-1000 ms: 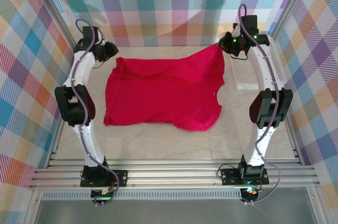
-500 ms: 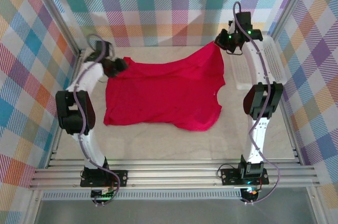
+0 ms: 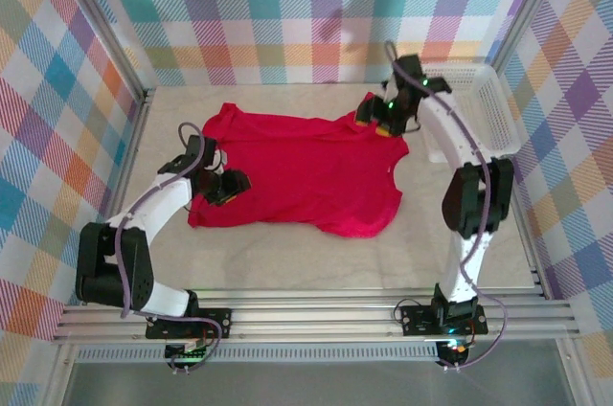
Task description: Fold the inside-out t-shirt
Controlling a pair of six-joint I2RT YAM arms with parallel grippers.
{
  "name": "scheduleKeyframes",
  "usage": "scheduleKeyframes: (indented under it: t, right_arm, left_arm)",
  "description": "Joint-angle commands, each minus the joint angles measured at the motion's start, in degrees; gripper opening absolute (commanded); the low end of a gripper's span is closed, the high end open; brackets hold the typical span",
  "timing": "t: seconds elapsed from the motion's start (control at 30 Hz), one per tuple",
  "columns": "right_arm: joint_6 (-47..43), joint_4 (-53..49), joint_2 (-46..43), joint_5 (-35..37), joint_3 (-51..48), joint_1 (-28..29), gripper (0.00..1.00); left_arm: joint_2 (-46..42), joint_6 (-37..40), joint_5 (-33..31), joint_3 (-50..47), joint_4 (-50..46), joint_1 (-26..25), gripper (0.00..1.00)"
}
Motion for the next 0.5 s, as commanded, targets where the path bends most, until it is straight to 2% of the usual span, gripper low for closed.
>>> scheduleKeyframes:
  t: [0.0, 0.1, 0.23, 0.33, 0.47]
  right_arm:
    - [0.16, 7.27, -10.39, -0.64, -13.69, 2.71, 0.64]
    - [1.85, 9.87, -17.15, 2.04, -26.35, 5.82, 0.65]
    - [4.37, 10.29, -23.81, 4.74, -37.01, 7.13, 0.65]
    - [4.95, 10.49, -27.57, 7.57, -42.16, 7.12, 0.67]
    - [4.94, 11.06, -27.49, 8.82, -45.68, 7.14, 0.71]
  left_arm:
    - [-2.61, -0.39, -3.06, -2.01, -0.15, 0.03, 0.47]
    - [-3.64, 0.35, -7.42, -2.12, -3.91, 0.11, 0.48]
    - [-5.32, 2.98, -19.76, -1.21, -11.77, 0.07, 0.48]
    - [-5.74, 2.21, -24.98, -1.93, -13.47, 0.07, 0.48]
    - [-4.9, 1.05, -31.23, -2.34, -15.06, 0.06, 0.5]
